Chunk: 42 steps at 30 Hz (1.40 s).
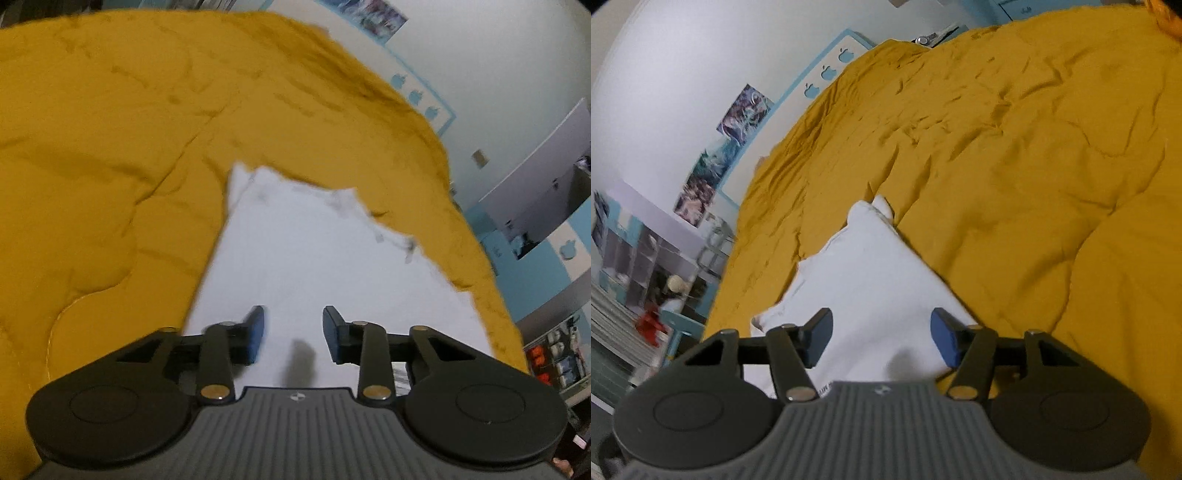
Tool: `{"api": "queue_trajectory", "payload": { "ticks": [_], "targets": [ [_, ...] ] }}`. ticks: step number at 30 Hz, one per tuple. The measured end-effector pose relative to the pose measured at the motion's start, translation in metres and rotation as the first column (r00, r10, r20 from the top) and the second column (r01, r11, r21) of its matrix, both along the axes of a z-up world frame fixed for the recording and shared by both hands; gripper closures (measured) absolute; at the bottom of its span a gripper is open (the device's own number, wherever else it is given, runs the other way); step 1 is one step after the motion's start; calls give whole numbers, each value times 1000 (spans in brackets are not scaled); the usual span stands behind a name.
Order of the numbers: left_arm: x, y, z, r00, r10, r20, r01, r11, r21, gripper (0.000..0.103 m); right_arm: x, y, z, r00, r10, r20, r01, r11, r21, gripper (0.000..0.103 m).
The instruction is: Fold small clothes
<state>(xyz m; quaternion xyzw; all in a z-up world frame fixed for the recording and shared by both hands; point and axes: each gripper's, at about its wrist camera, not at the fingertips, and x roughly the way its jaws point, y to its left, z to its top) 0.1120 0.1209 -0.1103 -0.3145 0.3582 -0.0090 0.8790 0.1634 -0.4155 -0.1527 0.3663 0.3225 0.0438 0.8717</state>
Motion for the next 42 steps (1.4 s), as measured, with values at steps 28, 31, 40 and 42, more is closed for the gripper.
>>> {"api": "queue_trajectory", "payload": {
  "ticks": [28, 31, 40, 42],
  "targets": [
    [-17, -23, 20, 1000, -8, 8, 8, 996, 90, 31, 35, 102, 48, 983, 167, 78, -173, 982, 77, 35],
    [-2, -31, 22, 999, -44, 8, 43, 995, 93, 30, 81, 145, 50, 975, 210, 68, -216, 970, 111, 35],
    [19, -33, -7, 989, -115, -92, 126, 985, 119, 28, 219, 243, 31, 964, 264, -33, -262, 964, 47, 35],
    [20, -35, -10, 985, -137, -100, 151, 978, 143, 25, 238, 254, 19, 962, 265, -72, -263, 964, 25, 35]
  ]
}}
